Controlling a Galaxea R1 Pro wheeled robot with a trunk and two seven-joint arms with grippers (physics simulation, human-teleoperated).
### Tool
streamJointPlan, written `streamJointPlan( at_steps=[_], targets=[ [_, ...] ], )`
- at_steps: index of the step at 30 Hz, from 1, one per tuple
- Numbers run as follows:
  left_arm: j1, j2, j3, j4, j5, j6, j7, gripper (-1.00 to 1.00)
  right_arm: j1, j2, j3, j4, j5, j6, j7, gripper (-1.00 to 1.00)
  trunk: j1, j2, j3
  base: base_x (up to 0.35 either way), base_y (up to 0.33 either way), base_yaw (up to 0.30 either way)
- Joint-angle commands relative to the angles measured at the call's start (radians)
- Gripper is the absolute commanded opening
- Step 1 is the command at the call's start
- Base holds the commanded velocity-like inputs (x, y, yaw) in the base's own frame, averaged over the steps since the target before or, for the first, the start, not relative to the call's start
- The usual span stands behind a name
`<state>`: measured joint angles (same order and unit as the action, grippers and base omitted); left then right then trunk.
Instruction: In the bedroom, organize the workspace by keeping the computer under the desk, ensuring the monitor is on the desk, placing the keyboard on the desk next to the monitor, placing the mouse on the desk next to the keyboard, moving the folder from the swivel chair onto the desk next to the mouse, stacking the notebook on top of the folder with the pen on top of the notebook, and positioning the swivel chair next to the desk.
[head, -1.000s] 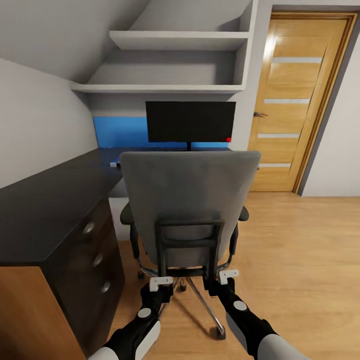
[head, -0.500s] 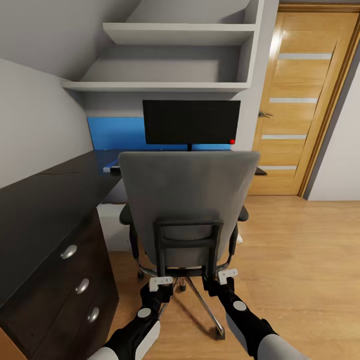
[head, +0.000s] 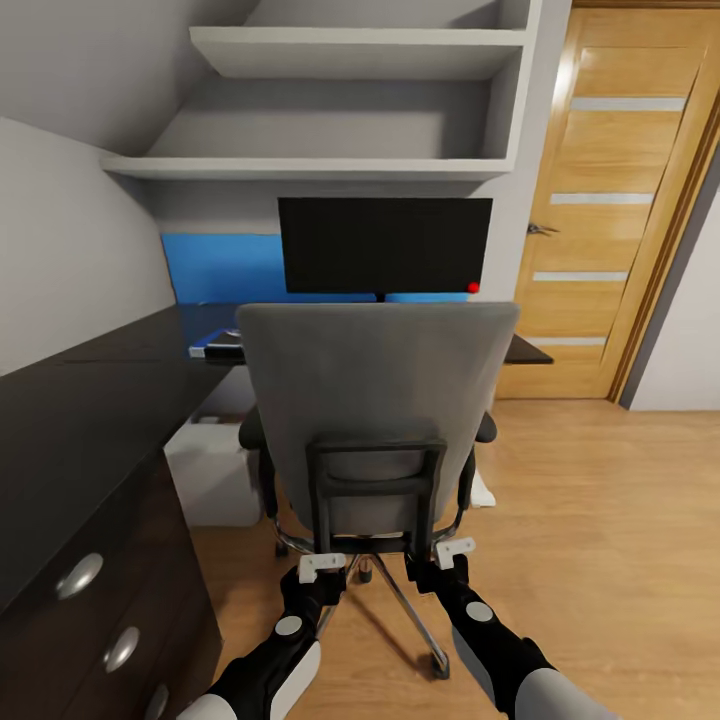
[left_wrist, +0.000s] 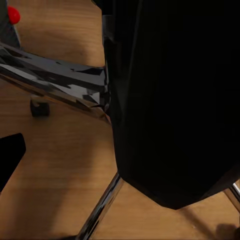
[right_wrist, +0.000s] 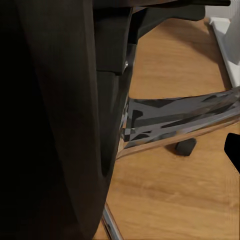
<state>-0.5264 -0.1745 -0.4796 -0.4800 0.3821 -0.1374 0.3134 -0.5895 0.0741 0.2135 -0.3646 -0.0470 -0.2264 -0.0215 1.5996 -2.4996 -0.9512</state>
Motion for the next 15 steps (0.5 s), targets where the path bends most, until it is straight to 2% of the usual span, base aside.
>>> streamJointPlan(
  at_steps=[1,15],
  targets=[
    [-0.001,0.000,-0.007,0.001,0.008,-0.005,0.006,1.00,-0.001,-0.001,0.013,0.001,-0.005,-0.004,-0.012,1.00,0.000,0.000,-0.001,0.322,0.000,0.000],
    [-0.001,0.000,-0.007,0.001,0.009,-0.005,0.006,1.00,-0.001,0.001,0.013,0.002,-0.005,-0.001,-0.014,1.00,0.000,0.000,-0.001,0.322,0.000,0.000]
  ],
)
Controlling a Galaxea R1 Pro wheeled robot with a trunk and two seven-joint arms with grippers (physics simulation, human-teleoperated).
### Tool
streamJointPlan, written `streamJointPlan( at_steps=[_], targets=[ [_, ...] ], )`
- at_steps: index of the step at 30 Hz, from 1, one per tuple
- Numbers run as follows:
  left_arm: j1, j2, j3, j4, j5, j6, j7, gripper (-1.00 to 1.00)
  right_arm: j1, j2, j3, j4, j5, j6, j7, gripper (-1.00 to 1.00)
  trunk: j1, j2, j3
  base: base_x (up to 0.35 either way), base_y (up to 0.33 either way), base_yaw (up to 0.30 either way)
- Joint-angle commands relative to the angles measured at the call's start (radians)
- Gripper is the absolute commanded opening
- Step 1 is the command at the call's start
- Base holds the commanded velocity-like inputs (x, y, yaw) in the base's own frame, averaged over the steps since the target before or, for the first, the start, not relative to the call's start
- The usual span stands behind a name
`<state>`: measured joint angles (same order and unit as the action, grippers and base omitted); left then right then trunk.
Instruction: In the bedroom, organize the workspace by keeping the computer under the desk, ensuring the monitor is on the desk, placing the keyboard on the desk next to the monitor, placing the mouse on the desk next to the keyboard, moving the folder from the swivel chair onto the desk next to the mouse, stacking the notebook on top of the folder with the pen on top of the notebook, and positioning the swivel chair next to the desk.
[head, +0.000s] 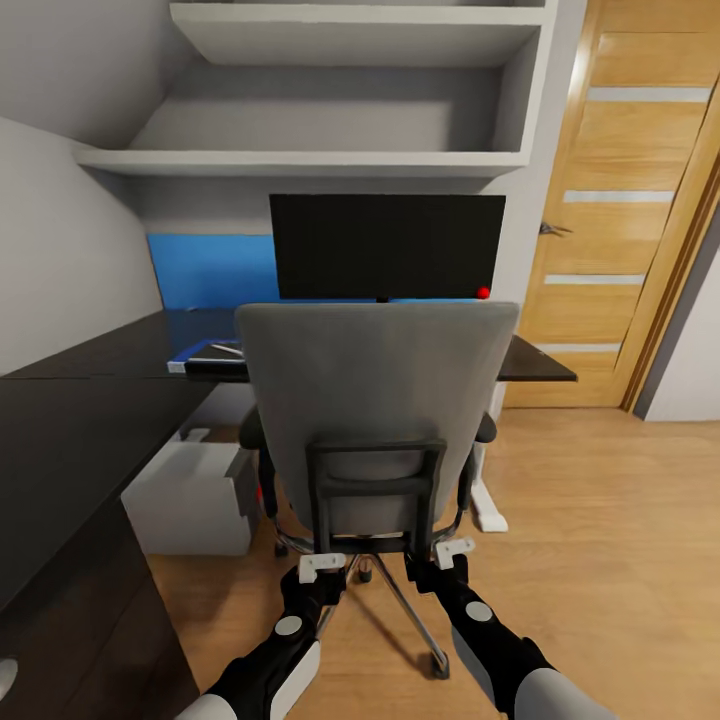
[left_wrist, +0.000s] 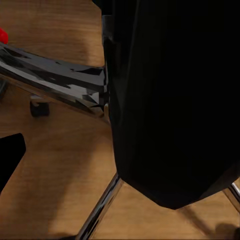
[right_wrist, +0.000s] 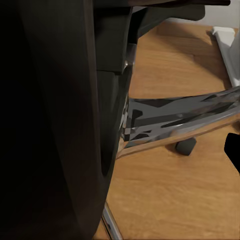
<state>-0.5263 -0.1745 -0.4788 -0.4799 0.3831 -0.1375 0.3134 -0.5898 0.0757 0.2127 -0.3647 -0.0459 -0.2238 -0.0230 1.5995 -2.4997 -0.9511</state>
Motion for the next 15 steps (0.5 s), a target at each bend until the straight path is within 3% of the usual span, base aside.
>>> streamJointPlan(
  at_steps=[1,8,15],
  targets=[
    [-0.001,0.000,-0.007,0.001,0.008,-0.005,0.006,1.00,-0.001,-0.001,0.014,0.002,-0.006,-0.003,-0.012,1.00,0.000,0.000,-0.001,0.322,0.000,0.000],
    [-0.001,0.000,-0.007,0.001,0.008,-0.005,0.006,1.00,-0.001,-0.001,0.014,0.003,-0.006,-0.003,-0.012,1.00,0.000,0.000,-0.001,0.314,0.000,0.000],
    [-0.001,0.000,-0.007,0.001,0.008,-0.006,0.006,1.00,-0.001,-0.002,0.013,0.002,-0.005,-0.003,-0.012,1.00,0.000,0.000,-0.001,0.078,0.000,0.000]
  ],
)
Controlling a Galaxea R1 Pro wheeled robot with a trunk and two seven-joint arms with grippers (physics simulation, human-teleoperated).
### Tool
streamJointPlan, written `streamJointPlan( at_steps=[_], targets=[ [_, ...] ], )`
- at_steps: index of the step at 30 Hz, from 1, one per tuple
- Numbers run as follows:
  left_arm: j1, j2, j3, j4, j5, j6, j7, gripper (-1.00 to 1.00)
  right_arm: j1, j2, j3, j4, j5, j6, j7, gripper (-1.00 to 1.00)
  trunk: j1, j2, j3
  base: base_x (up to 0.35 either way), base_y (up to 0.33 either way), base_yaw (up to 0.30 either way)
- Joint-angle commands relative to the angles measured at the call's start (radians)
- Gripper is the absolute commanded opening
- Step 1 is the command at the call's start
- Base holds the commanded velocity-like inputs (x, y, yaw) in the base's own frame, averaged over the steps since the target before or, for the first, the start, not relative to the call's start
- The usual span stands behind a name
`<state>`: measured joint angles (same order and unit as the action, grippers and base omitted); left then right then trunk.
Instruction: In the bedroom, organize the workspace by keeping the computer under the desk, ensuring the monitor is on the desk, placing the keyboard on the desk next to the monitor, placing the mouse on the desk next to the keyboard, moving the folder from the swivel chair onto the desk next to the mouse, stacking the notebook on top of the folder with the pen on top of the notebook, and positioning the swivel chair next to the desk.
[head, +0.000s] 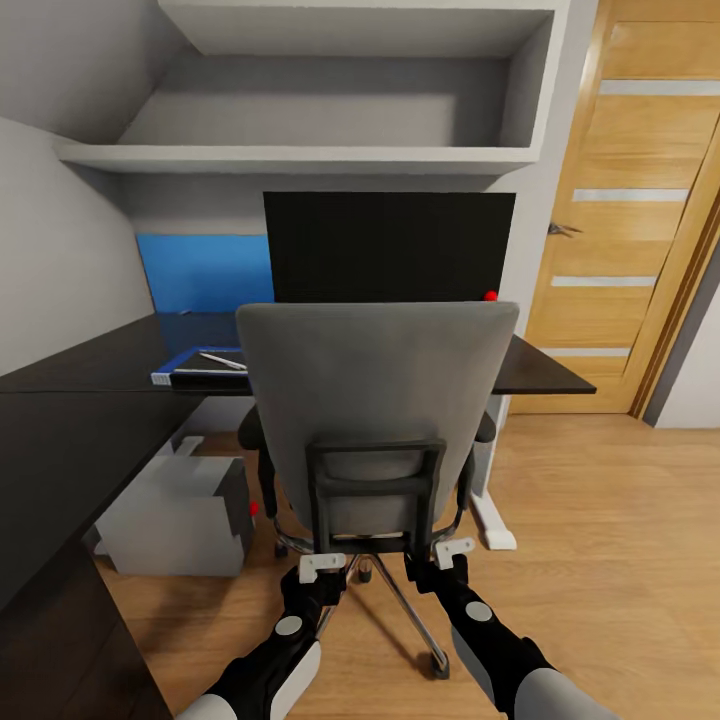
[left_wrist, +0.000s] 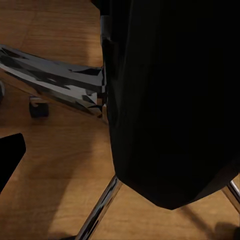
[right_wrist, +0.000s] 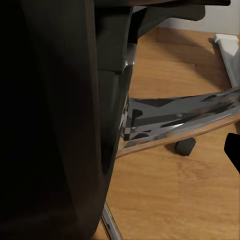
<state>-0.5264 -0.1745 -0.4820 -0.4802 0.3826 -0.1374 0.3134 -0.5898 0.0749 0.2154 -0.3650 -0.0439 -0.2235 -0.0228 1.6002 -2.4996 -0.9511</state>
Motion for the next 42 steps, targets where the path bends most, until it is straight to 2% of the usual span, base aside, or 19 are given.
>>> streamJointPlan(
  at_steps=[1,12,40,42],
  targets=[
    [-0.001,0.000,-0.004,0.002,0.009,-0.007,0.007,1.00,-0.001,-0.001,0.010,0.002,-0.007,-0.004,-0.012,1.00,0.000,0.000,-0.001,0.011,0.000,0.000],
    [-0.001,0.000,-0.003,0.002,0.009,-0.007,0.007,1.00,-0.001,-0.001,0.010,0.001,-0.008,-0.003,-0.011,1.00,0.000,0.000,-0.001,-0.027,0.000,0.000],
    [-0.001,0.000,-0.005,0.002,0.009,-0.005,0.007,1.00,-0.001,-0.001,0.010,0.002,-0.009,-0.005,-0.010,1.00,0.000,0.000,-0.001,-0.323,-0.052,0.000],
    [-0.001,0.000,-0.006,0.002,0.009,-0.005,0.006,1.00,-0.001,-0.002,0.010,0.002,-0.009,-0.006,-0.011,1.00,-0.008,0.014,0.005,-0.327,-0.149,0.000]
  ],
)
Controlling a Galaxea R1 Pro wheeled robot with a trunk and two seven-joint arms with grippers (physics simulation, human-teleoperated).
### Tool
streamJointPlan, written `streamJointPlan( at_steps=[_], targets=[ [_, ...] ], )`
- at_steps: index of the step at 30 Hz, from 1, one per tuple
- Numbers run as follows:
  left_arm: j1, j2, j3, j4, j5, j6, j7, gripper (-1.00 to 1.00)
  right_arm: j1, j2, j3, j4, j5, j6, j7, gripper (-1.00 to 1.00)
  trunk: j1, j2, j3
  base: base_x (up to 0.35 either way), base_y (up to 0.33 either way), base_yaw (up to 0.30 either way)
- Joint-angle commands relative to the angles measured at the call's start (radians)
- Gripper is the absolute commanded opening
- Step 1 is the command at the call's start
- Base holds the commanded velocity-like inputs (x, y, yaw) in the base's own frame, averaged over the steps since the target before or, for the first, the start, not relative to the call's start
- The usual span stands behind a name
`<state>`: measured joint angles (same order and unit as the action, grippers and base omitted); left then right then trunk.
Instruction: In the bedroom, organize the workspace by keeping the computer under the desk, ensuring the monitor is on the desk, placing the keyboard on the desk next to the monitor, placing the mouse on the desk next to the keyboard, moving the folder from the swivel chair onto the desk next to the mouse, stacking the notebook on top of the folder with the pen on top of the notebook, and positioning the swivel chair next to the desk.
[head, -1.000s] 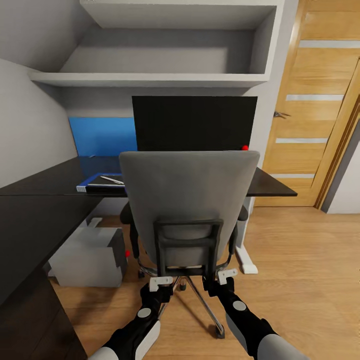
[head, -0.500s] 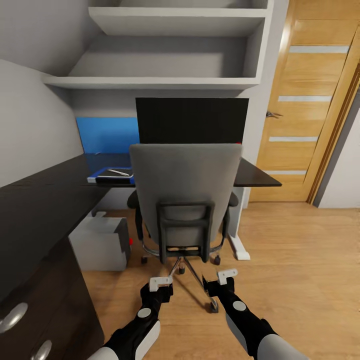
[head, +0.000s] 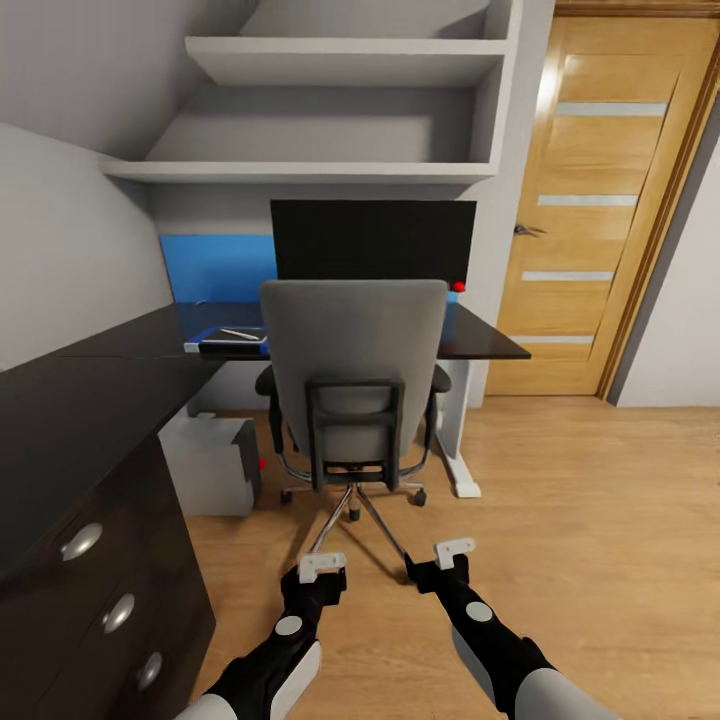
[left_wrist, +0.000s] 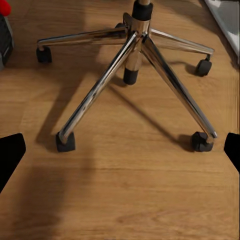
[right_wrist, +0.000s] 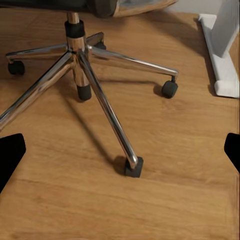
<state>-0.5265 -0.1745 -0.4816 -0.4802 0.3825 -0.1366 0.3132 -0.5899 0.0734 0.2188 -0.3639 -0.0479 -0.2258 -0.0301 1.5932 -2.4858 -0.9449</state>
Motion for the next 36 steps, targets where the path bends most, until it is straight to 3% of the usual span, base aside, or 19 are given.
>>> streamJointPlan(
  at_steps=[1,8,11,13,14,15,17,18,21,25,26,28,29,32,34,36],
  targets=[
    [-0.001,0.000,-0.006,0.001,0.009,-0.006,0.006,1.00,-0.001,-0.001,0.006,0.001,-0.005,-0.004,-0.003,1.00,-0.005,0.007,0.002,-0.327,-0.158,0.000],
    [-0.001,0.000,-0.006,0.000,0.011,-0.006,0.006,1.00,-0.001,-0.002,0.005,0.002,-0.005,-0.004,-0.003,1.00,-0.032,0.056,0.024,-0.319,-0.170,0.000],
    [-0.001,0.000,-0.005,-0.005,0.031,-0.007,0.006,1.00,-0.001,-0.003,0.005,0.002,-0.006,-0.004,-0.002,1.00,-0.043,0.077,0.034,-0.321,-0.117,0.000],
    [-0.001,0.000,-0.004,-0.021,0.069,-0.006,0.006,1.00,-0.001,-0.003,0.005,0.002,-0.006,-0.004,-0.001,1.00,-0.051,0.091,0.040,-0.311,-0.051,0.000],
    [-0.001,0.000,-0.004,-0.039,0.130,-0.005,0.007,1.00,-0.001,-0.003,0.004,0.001,-0.007,-0.004,-0.004,1.00,-0.055,0.098,0.043,-0.132,-0.019,0.000],
    [-0.001,0.000,-0.005,-0.044,0.152,-0.005,0.007,1.00,-0.001,-0.004,0.003,0.000,-0.009,-0.004,-0.006,1.00,-0.058,0.105,0.046,-0.084,-0.012,0.000],
    [-0.001,0.000,-0.005,-0.048,0.167,-0.004,0.008,1.00,-0.001,-0.006,0.001,0.000,-0.010,-0.004,-0.006,1.00,-0.066,0.119,0.052,-0.061,-0.009,0.000],
    [-0.001,0.000,-0.005,-0.051,0.186,-0.003,0.009,1.00,-0.001,-0.014,-0.013,-0.002,-0.013,-0.004,-0.008,1.00,-0.070,0.126,0.056,-0.018,-0.002,0.000],
    [-0.001,0.000,-0.004,-0.050,0.191,-0.003,0.009,1.00,-0.001,-0.018,-0.039,-0.003,-0.016,-0.004,-0.008,1.00,-0.081,0.147,0.065,-0.011,-0.002,0.000],
    [-0.001,0.000,-0.002,-0.039,0.196,-0.002,0.010,1.00,-0.001,-0.023,-0.122,-0.004,-0.022,-0.005,-0.007,1.00,-0.097,0.175,0.078,-0.004,-0.001,0.000],
    [-0.001,0.000,-0.002,0.039,0.196,-0.003,0.011,1.00,-0.001,-0.024,-0.170,0.001,-0.020,-0.074,-0.009,1.00,-0.101,0.182,0.081,0.000,0.000,0.000],
    [-0.001,0.000,-0.002,0.089,0.196,-0.004,0.012,1.00,-0.001,-0.025,-0.175,0.034,-0.022,-0.108,-0.010,1.00,-0.108,0.196,0.087,0.000,0.000,0.000],
    [-0.001,0.000,-0.004,0.191,0.195,-0.014,0.013,1.00,-0.001,-0.042,-0.180,0.127,-0.023,-0.236,-0.011,1.00,-0.112,0.203,0.090,0.000,0.000,0.000],
    [-0.001,0.000,-0.005,0.217,0.195,-0.060,0.013,1.00,-0.001,-0.050,-0.180,0.192,-0.024,-0.322,-0.012,1.00,-0.124,0.224,0.099,0.000,0.000,0.000],
    [-0.001,0.000,-0.007,0.260,0.194,-0.133,0.011,1.00,-0.001,-0.060,-0.180,0.261,-0.024,-0.403,-0.013,1.00,-0.131,0.238,0.106,0.000,0.000,0.000],
    [-0.001,0.000,-0.007,0.286,0.193,-0.161,0.009,1.00,-0.001,-0.064,-0.180,0.290,-0.024,-0.430,-0.012,1.00,-0.139,0.252,0.112,0.000,0.000,0.000]
  ],
)
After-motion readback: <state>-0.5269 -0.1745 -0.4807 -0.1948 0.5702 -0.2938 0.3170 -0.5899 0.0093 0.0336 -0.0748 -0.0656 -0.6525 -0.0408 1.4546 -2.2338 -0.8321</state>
